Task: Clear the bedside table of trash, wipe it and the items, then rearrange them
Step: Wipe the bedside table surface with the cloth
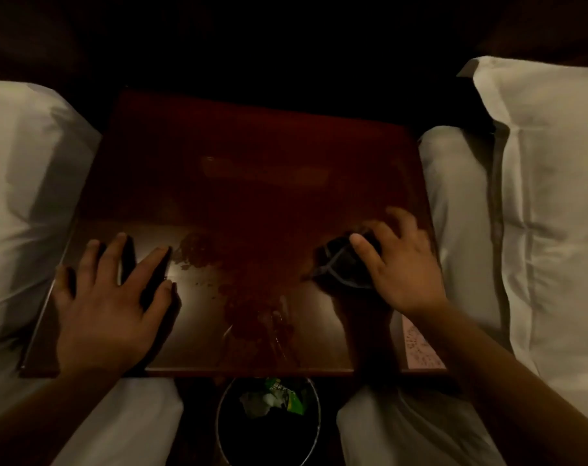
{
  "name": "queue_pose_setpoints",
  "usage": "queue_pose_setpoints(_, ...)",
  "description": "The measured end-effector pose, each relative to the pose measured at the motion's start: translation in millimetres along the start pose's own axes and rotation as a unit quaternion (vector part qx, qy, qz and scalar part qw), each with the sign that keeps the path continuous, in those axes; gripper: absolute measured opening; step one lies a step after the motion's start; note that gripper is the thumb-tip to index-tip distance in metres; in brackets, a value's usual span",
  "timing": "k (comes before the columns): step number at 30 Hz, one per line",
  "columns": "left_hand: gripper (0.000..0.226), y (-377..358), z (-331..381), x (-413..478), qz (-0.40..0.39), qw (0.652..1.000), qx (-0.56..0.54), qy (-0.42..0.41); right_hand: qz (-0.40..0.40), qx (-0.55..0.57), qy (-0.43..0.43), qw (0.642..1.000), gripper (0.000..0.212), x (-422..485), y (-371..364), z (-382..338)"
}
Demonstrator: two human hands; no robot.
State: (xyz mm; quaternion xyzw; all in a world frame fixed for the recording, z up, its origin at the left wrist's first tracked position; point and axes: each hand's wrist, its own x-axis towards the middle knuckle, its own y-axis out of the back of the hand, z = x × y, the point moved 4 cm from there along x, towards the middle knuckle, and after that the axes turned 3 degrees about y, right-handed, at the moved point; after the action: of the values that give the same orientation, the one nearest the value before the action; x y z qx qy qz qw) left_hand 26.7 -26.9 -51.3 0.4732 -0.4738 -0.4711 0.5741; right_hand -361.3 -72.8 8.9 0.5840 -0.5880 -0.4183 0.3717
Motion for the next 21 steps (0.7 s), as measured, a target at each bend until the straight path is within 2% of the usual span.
queue_pose_setpoints(1,0.056,-1,-2,0,-0.003,1.0,0.002,0.0,0.062,-0.034,0.019,0.997,0.051,-3,3,-4)
queue_pose_setpoints(2,0.056,-2,-3,0,-0.005,1.0,0.003,0.0,0.099,-0.016,0.038,0.994,0.053,-9,3,-9)
queue_pose_setpoints(3,0.056,-2,-2,0,-0.004,1.0,0.002,0.001,0.103,-0.002,0.074,0.992,0.054,-16,-2,-13)
queue_pose_setpoints(5,0.056,0,-1,1,-0.005,1.0,-0.004,0.007,0.04,-0.066,0.172,0.982,0.055,-32,-27,-18)
queue_pose_setpoints(6,0.055,1,0,0,-0.008,1.0,-0.008,0.009,0.012,-0.089,0.188,0.978,0.054,-30,-36,-15)
queue_pose_setpoints(10,0.055,5,3,1,-0.024,1.0,-0.01,0.008,0.026,-0.056,0.067,0.996,0.048,17,-34,-11)
queue_pose_setpoints(13,0.055,6,5,0,-0.026,1.0,-0.012,0.011,0.027,-0.046,0.1,0.994,0.043,-33,-46,-25)
queue_pose_setpoints(16,0.056,3,3,0,-0.024,1.0,-0.002,0.011,-0.049,-0.076,0.193,0.977,0.056,-123,-59,-33)
queue_pose_setpoints(18,0.055,2,2,0,-0.027,1.0,-0.002,0.009,-0.074,-0.098,0.229,0.966,0.058,-118,-60,-26)
queue_pose_setpoints(21,0.055,3,3,1,-0.023,1.0,-0.002,0.011,-0.018,-0.062,0.132,0.989,0.045,-45,-46,-37)
